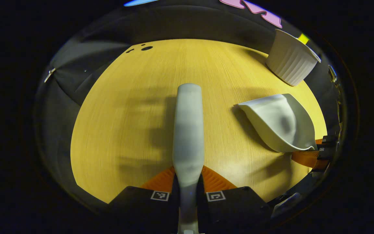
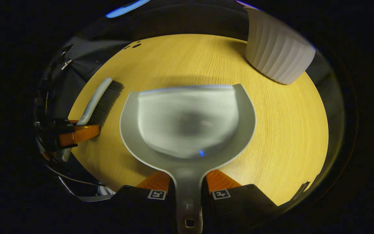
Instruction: Pick up the small broom and dustpan from the desktop, sweep the trash into the dustpan with the broom, and then empty the trash into the garbage bin.
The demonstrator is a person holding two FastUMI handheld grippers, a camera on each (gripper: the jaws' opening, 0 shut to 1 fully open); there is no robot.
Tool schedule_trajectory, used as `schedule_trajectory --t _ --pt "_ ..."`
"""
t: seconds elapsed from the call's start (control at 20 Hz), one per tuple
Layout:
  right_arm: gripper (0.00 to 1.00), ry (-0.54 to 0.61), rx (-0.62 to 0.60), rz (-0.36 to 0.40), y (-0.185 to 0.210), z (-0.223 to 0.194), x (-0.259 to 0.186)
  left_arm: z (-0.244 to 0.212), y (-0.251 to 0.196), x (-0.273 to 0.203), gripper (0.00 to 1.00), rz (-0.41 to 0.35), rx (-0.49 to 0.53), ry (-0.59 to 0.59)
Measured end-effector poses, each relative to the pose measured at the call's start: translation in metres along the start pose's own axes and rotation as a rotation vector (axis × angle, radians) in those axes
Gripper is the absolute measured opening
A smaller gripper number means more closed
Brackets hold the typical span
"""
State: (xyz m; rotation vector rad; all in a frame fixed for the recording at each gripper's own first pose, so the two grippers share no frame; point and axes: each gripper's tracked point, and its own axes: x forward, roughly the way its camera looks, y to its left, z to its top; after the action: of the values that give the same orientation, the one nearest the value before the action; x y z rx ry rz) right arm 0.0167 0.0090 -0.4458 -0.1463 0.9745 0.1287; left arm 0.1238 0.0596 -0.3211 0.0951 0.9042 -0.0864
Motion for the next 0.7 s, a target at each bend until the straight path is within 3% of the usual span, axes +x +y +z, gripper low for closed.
schedule_trajectory --t 0.1,0.2,0.25,0.3,0.35,0.4,0.5,0.7 --pt "0.41 0.003 0.003 0.002 0.001 0.005 0.008 0.002 -0.010 -0.002 0.29 0.009 0.023 0.006" --pt "0.39 0.005 0.015 0.032 0.009 0.008 0.009 0.002 -0.014 -0.006 0.29 0.020 0.030 0.019" --pt "0.46 0.008 0.013 0.051 0.012 0.009 0.009 0.002 -0.012 -0.006 0.29 0.030 0.029 0.029" --pt "0.43 0.013 0.013 0.082 0.018 0.008 0.008 0.001 -0.012 -0.006 0.30 0.031 0.021 0.035" --pt "0.60 0.018 0.017 0.113 0.024 0.008 0.005 0.001 -0.014 -0.010 0.34 0.025 0.007 0.031" --pt "0.80 0.017 0.012 0.117 0.023 0.009 0.003 0.003 -0.017 -0.015 0.55 0.016 -0.013 0.015" --pt "0.97 -0.004 -0.001 0.103 0.017 0.013 -0.005 0.010 -0.023 -0.035 0.95 -0.002 -0.068 -0.019" --pt "0.99 -0.136 0.027 0.104 0.011 0.037 -0.049 0.025 -0.033 -0.095 0.97 -0.041 -0.089 -0.158"
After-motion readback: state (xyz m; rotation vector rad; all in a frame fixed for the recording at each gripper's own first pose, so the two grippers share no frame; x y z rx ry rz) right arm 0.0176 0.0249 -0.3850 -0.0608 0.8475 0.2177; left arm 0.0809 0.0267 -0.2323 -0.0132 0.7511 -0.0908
